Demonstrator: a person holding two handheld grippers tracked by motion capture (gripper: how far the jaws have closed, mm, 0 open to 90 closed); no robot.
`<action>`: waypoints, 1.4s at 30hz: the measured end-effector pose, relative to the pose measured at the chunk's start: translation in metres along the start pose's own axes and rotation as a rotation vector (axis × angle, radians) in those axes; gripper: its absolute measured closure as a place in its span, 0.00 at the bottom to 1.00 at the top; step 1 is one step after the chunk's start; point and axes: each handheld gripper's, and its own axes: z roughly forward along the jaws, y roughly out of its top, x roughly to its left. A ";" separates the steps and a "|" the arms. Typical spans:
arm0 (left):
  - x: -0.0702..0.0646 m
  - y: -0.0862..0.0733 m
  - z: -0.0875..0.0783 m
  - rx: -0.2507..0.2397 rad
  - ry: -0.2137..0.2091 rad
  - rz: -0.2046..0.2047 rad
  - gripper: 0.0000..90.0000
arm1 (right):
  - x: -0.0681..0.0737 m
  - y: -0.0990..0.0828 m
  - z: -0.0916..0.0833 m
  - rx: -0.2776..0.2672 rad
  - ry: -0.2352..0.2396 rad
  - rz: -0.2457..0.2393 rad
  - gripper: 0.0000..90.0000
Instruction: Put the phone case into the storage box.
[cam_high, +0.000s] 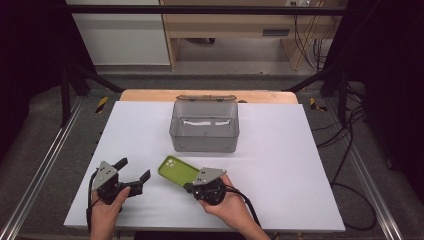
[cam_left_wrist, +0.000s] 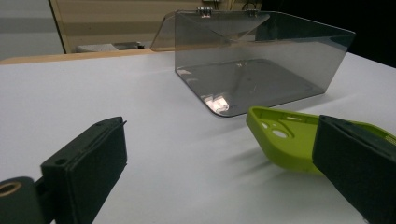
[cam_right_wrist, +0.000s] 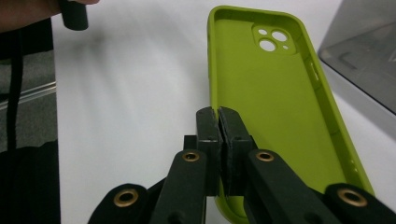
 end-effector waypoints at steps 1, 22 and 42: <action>-0.001 0.001 -0.001 -0.001 -0.005 0.001 0.03 | -0.001 -0.001 -0.001 -0.008 -0.005 0.003 0.98; -0.021 0.033 -0.004 -0.090 -0.066 -0.084 0.02 | -0.015 -0.005 -0.048 -0.270 -0.172 0.128 0.98; -0.046 0.094 0.033 -0.058 -0.102 -0.205 0.03 | -0.027 0.028 -0.051 -0.422 -0.275 0.163 0.98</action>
